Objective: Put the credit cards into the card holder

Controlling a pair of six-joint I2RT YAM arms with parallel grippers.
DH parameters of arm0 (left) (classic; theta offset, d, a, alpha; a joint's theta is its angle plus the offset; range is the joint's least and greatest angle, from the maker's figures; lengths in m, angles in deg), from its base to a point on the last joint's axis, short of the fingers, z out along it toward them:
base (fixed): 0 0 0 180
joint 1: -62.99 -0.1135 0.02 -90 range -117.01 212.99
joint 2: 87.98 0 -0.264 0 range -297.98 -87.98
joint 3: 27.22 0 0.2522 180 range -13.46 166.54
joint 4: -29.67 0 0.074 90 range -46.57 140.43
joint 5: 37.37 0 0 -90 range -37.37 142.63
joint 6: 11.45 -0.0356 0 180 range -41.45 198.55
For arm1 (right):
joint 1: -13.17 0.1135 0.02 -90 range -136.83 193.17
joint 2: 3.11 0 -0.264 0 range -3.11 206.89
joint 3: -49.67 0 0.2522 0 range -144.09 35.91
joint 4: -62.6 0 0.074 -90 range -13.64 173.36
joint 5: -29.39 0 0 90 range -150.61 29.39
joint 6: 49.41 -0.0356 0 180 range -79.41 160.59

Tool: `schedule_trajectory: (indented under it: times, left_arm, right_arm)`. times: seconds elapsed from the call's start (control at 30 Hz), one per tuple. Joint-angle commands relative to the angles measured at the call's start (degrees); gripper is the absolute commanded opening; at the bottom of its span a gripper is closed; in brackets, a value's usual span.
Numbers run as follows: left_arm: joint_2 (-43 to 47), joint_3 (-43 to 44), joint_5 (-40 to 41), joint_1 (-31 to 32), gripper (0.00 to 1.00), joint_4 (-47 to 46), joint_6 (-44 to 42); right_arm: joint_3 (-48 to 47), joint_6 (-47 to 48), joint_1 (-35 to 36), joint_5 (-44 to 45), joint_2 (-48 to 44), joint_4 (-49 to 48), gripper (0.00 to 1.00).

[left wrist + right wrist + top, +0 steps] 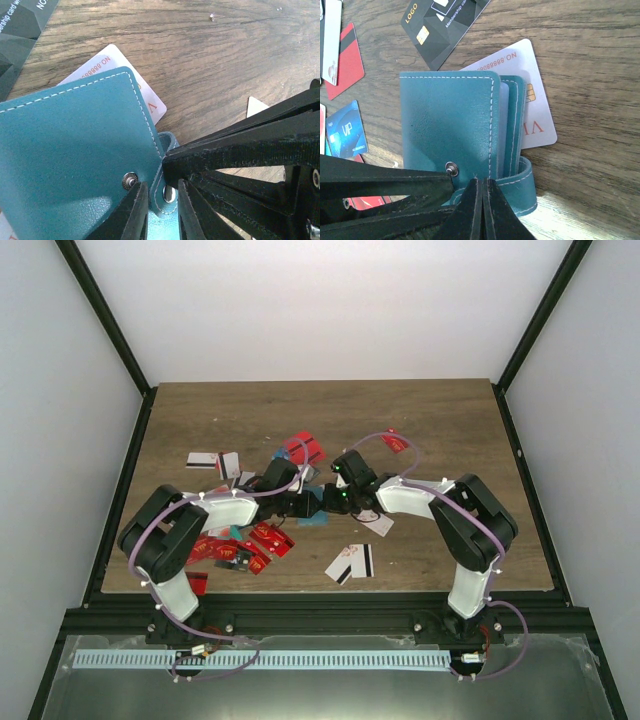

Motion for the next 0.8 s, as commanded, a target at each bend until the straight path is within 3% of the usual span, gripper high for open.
schedule_trajectory:
  times: [0.0, 0.17, 0.37, 0.77]
  left_arm:
    - [-1.0, -0.1, -1.3, 0.3, 0.19, -0.5, 0.6]
    - [-0.5, -1.2, -2.1, 0.4, 0.16, -1.6, 1.3]
    - [-2.1, -1.0, -2.3, 0.4, 0.04, -1.8, 2.2]
    - [-0.6, -0.1, -0.5, 0.4, 0.04, 0.0, 2.8]
  right_arm:
    - [0.2, -0.7, 0.1, -1.4, -2.0, -1.5, 0.01]
    - [0.6, -1.3, 0.1, -1.8, -1.7, -2.3, 0.01]
    - [0.7, -1.3, 0.1, -2.1, -1.7, -2.3, 0.01]
    - [1.4, -0.8, 0.0, -1.2, -4.2, -1.5, 0.01]
